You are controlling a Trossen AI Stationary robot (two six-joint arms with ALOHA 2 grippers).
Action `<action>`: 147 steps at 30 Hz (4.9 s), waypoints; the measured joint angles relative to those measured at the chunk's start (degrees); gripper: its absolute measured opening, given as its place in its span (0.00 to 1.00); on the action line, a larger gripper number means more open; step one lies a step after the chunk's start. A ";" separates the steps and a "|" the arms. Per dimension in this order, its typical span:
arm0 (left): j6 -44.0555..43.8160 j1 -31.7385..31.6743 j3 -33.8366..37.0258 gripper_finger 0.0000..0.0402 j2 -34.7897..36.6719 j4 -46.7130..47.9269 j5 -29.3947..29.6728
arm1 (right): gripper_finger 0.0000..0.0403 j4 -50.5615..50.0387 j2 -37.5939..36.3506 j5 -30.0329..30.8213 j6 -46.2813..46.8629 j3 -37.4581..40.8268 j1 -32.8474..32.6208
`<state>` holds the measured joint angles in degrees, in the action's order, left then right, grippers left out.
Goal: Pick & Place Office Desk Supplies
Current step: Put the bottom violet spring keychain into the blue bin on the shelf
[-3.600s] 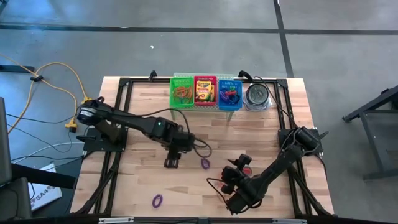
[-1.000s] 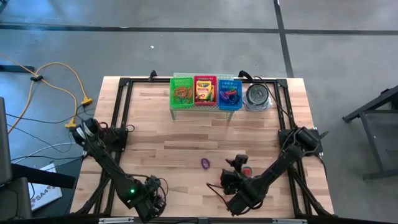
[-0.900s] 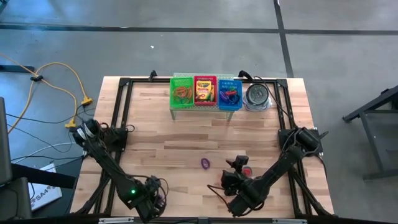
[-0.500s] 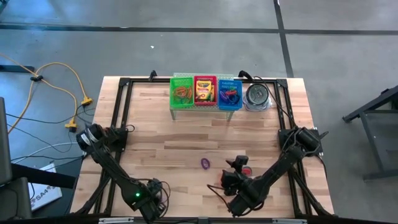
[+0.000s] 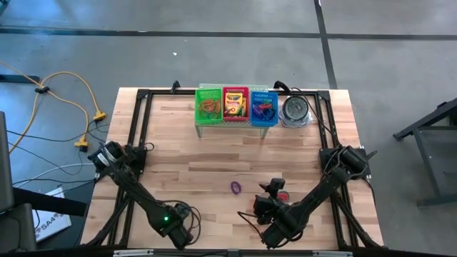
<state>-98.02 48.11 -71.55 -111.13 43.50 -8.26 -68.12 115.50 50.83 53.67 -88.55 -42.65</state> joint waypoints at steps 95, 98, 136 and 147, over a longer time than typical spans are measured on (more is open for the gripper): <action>102.12 -8.08 0.02 0.01 8.98 -57.63 70.62 | 0.50 41.21 -11.76 -7.51 -22.26 0.01 4.20; 102.14 -8.06 0.02 0.01 8.98 -57.60 70.58 | 0.41 40.23 -11.76 -7.45 -22.38 0.00 4.20; 109.03 -7.85 0.06 0.08 9.03 -57.76 64.90 | 0.04 37.60 -11.76 -9.77 -23.32 0.01 4.07; 101.43 -7.82 0.09 0.08 9.05 -58.79 65.85 | 0.04 37.50 -11.76 -9.29 -23.35 0.01 4.15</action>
<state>3.41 40.29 -71.46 -102.08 -15.30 57.59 -30.62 103.74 41.54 30.32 -88.54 -38.50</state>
